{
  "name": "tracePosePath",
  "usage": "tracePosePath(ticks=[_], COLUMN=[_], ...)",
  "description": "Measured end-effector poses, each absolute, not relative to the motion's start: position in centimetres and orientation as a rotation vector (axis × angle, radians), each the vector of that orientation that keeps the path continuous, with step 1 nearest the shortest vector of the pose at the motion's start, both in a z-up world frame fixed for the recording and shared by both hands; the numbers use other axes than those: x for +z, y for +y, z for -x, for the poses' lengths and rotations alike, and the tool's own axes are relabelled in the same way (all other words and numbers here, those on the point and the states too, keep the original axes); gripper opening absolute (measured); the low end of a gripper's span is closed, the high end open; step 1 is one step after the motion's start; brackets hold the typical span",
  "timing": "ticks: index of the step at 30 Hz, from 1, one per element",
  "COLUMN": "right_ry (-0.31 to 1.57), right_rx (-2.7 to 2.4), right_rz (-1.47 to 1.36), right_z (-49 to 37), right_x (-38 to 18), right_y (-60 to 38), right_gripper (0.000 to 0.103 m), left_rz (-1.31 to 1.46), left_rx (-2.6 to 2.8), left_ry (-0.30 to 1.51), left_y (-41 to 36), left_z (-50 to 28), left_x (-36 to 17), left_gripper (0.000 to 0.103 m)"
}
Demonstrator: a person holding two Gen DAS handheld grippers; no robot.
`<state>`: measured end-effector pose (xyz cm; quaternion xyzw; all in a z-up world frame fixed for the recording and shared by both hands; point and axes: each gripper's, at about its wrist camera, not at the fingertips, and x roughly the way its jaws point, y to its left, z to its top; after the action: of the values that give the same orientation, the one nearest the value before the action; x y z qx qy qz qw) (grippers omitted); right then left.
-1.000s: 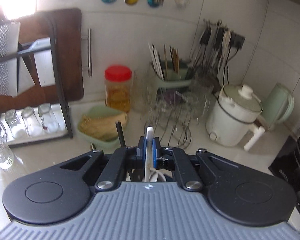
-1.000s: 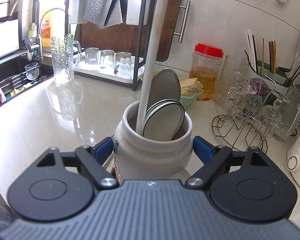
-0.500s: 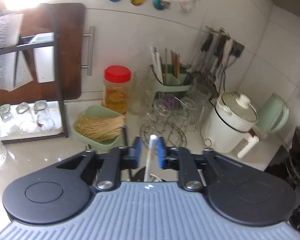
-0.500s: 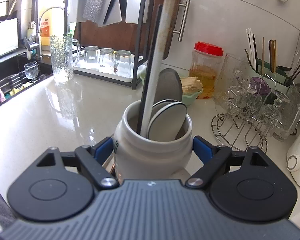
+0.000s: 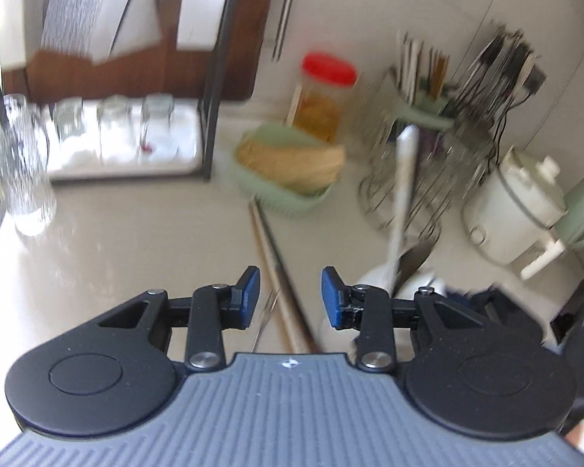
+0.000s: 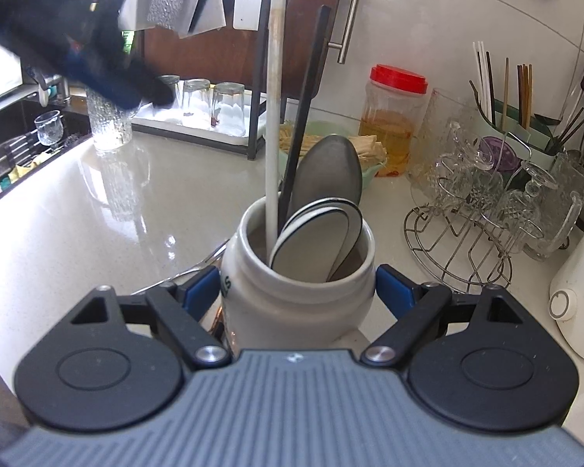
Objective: Organize utensils
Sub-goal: 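Move the left tool down and close it on the steel fork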
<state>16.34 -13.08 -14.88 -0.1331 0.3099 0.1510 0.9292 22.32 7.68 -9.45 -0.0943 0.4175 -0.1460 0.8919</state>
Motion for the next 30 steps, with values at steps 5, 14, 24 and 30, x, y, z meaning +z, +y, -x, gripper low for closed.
tracePosePath(ticks=[5,14,24,30], right_ry=[0.643,0.649,0.634,0.631], right_rx=[0.279,0.238,0.243,0.25], right_rz=[0.267,0.258,0.254,0.255], right_z=[-16.4,-16.2,-15.6,-15.5], right_x=[-14.8,-14.8,-14.9,-14.9], right_y=[-12.8,-12.6,-12.8,-12.9], right_gripper=[0.089,0.089,0.089,0.089], left_rz=[0.165,0.073,0.025,-0.015], left_rx=[-0.329,-0.412,-0.405,-0.4], left_ry=[0.918,0.95,0.935,0.919], left_y=[7.9,6.4,4.3,3.1], left_z=[-23.2,-26.4,-28.4,-28.6], left_x=[-13.5,-19.2,-22.2,-22.4], left_gripper=[0.04,0.039,0.033,0.021])
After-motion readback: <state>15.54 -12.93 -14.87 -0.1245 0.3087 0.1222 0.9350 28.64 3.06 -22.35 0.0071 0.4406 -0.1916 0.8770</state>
